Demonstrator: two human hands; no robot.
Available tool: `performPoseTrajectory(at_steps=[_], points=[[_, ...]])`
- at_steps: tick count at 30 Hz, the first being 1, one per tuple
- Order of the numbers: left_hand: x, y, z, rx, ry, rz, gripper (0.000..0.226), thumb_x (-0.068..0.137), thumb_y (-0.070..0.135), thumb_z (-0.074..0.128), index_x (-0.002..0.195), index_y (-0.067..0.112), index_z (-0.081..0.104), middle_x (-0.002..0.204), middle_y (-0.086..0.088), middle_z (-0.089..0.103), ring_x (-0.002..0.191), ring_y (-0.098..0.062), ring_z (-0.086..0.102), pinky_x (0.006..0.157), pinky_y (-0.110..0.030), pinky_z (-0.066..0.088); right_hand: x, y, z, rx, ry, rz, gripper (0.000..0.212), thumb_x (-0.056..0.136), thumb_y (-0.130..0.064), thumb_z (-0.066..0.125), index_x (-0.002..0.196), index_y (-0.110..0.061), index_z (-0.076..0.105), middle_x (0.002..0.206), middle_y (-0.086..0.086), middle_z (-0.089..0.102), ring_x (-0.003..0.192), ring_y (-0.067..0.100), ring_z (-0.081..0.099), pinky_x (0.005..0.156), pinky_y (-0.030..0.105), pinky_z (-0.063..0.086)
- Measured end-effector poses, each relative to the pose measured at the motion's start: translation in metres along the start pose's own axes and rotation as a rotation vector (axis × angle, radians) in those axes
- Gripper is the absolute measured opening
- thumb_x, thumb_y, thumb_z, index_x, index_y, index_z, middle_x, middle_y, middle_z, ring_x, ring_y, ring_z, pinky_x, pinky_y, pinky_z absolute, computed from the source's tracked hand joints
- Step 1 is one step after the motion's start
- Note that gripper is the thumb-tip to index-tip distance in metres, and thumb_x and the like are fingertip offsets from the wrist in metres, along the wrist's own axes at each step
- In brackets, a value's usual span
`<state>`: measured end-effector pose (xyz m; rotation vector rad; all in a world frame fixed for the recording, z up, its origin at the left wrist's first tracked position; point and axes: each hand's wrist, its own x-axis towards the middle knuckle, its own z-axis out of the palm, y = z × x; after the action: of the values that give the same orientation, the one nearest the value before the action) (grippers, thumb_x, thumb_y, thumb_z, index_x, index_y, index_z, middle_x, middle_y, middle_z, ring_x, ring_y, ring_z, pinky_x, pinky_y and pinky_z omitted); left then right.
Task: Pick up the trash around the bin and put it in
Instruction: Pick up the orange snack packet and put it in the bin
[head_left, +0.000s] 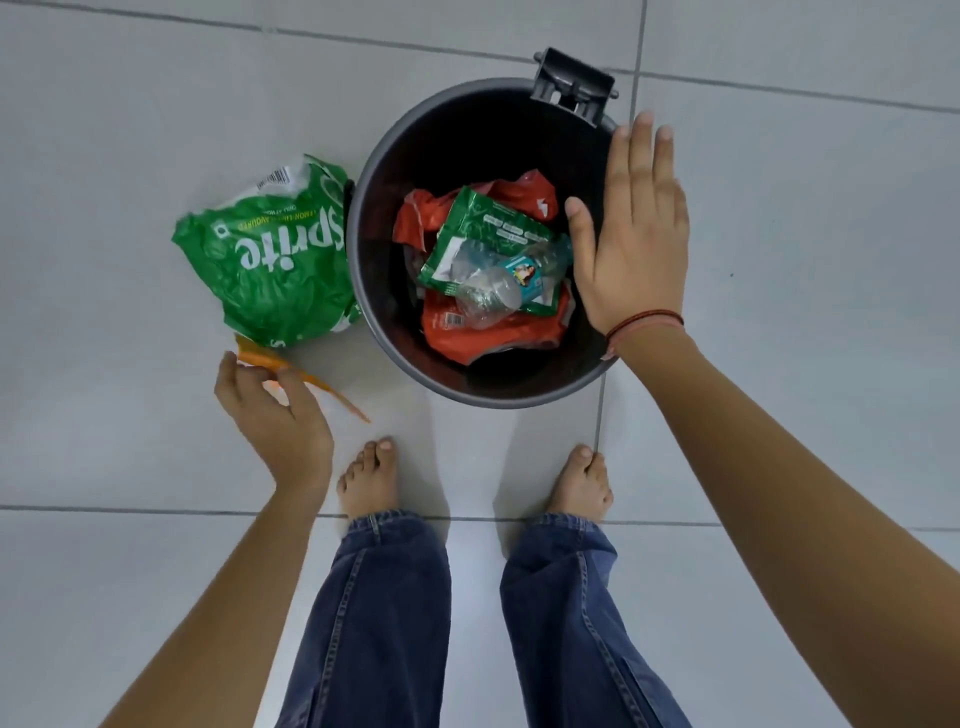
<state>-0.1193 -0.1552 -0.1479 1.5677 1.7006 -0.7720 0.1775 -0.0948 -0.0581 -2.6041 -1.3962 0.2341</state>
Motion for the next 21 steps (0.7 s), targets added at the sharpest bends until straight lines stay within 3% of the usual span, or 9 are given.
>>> performPoseTrajectory(at_steps=[2,4,6,7,9,11,13,18,21], points=[[-0.016,0.016,-0.038,-0.208,0.143,0.062,0.046,0.105,0.020,0.025,0.148,0.005,0.021,0.156,-0.008,0.029,0.141,-0.021,0.031,0.118,-0.033,0.025,0.000,-0.001,-0.001,0.028,-0.007,0.006,0.059,0.101,-0.039,0.029,0.148,-0.005,0.018,0.158,0.015,0.017,0.146,0.030,0.013,0.116,0.045,0.021],[-0.037,0.042,-0.083,-0.455,0.235,0.140,0.043,0.105,0.025,0.025,0.139,0.002,0.038,0.141,-0.015,0.045,0.133,-0.022,0.040,0.116,-0.032,0.028,0.001,-0.001,-0.002,0.053,-0.010,0.017,0.058,0.101,-0.039,0.029,0.148,-0.006,0.019,0.158,0.014,0.017,0.146,0.030,0.013,0.116,0.044,0.022],[-0.063,0.079,-0.119,-0.618,0.205,0.549,0.032,0.103,0.026,0.027,0.120,0.012,0.050,0.117,-0.024,0.056,0.119,-0.032,0.052,0.105,-0.039,0.041,0.001,-0.001,-0.002,0.071,-0.014,0.023,0.057,0.101,-0.038,0.029,0.148,-0.007,0.019,0.157,0.014,0.018,0.146,0.029,0.014,0.116,0.044,0.022],[-0.070,0.099,-0.131,-0.631,0.191,0.767,0.025,0.102,0.025,0.030,0.116,0.020,0.050,0.116,-0.026,0.057,0.121,-0.038,0.051,0.102,-0.047,0.041,0.001,-0.001,-0.002,0.082,-0.013,0.028,0.057,0.101,-0.038,0.029,0.148,-0.007,0.020,0.157,0.014,0.018,0.146,0.030,0.015,0.116,0.044,0.023],[-0.068,0.133,-0.140,-0.505,0.154,0.935,0.025,0.103,0.023,0.030,0.123,0.018,0.044,0.141,-0.010,0.048,0.143,-0.021,0.028,0.119,-0.043,0.017,0.000,0.000,-0.001,0.103,-0.007,0.032,0.055,0.101,-0.035,0.030,0.147,-0.006,0.021,0.157,0.014,0.020,0.145,0.030,0.016,0.116,0.044,0.024],[-0.038,0.158,-0.126,-0.350,0.147,0.843,0.035,0.105,0.025,0.026,0.136,0.015,0.040,0.154,-0.008,0.033,0.149,-0.015,0.011,0.122,-0.045,-0.004,0.000,0.001,0.000,0.124,0.000,0.038,0.053,0.102,-0.033,0.030,0.147,-0.006,0.022,0.157,0.014,0.021,0.145,0.030,0.017,0.116,0.044,0.025],[-0.009,0.175,-0.112,-0.272,0.120,0.664,0.046,0.105,0.029,0.025,0.148,0.014,0.026,0.161,-0.009,0.019,0.151,-0.019,0.000,0.118,-0.055,-0.010,0.001,0.001,0.001,0.136,0.008,0.045,0.052,0.102,-0.033,0.030,0.147,-0.007,0.023,0.156,0.014,0.021,0.145,0.029,0.017,0.116,0.044,0.026],[0.029,0.199,-0.092,-0.250,0.005,0.526,0.063,0.100,0.051,0.027,0.153,0.023,0.008,0.163,-0.002,-0.008,0.150,-0.019,-0.010,0.117,-0.061,-0.005,0.001,0.002,0.002,0.144,0.022,0.047,0.052,0.102,-0.034,0.030,0.147,-0.008,0.024,0.156,0.013,0.022,0.145,0.030,0.019,0.115,0.044,0.028],[0.020,0.195,-0.096,-0.200,-0.011,0.549,0.070,0.098,0.053,0.031,0.153,0.022,0.002,0.163,-0.004,-0.007,0.150,-0.020,-0.008,0.119,-0.060,-0.001,0.002,0.001,0.001,0.138,0.018,0.044,0.053,0.102,-0.034,0.030,0.147,-0.007,0.024,0.156,0.014,0.022,0.145,0.031,0.018,0.115,0.044,0.028]])
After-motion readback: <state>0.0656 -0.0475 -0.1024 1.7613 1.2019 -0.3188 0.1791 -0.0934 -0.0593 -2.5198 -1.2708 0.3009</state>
